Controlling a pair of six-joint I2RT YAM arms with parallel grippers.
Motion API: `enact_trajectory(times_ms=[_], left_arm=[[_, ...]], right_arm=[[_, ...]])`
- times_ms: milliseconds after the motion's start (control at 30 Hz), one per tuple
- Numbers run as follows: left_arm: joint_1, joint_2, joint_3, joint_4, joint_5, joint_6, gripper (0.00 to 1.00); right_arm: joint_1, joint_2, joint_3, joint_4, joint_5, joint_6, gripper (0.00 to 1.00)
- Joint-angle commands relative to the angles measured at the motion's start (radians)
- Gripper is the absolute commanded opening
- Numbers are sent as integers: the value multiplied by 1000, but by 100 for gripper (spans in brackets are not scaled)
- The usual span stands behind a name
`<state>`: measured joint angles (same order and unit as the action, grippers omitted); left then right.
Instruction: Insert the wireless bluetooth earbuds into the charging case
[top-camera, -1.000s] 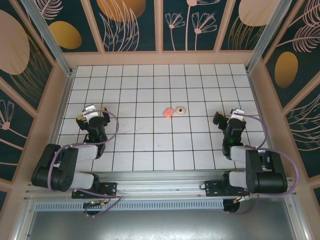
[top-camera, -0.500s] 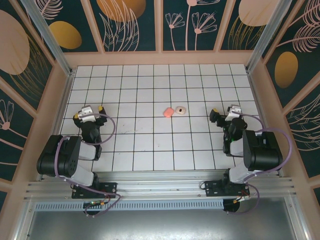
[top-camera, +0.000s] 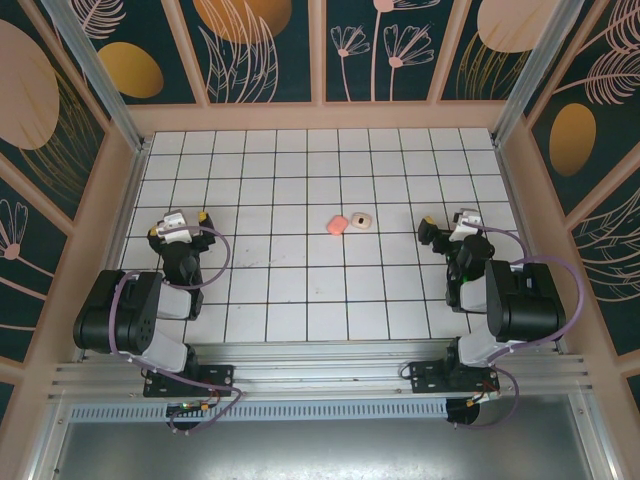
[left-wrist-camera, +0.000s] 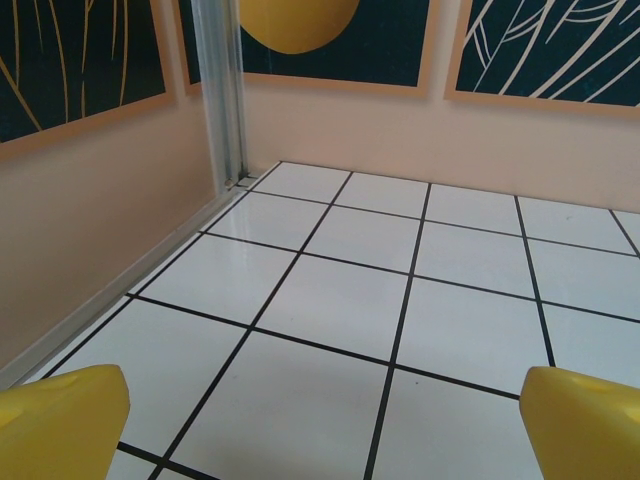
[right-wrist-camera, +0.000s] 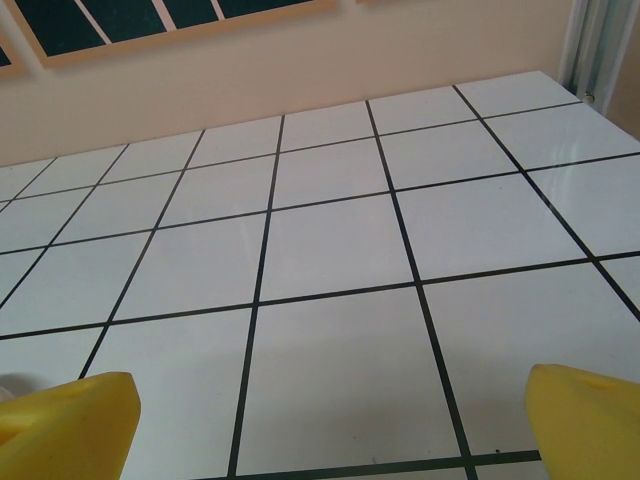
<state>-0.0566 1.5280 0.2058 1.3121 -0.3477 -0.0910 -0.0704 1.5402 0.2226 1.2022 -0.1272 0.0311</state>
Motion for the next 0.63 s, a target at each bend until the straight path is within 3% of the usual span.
enact_trajectory(times_ms=[0,600], left_arm=[[9,-8,7,7,6,-15,99],[9,-8,7,7,6,-15,99]], right_arm=[[7,1,12,43,-6,-23,99],[2,1,12,44,-15,-22,99]])
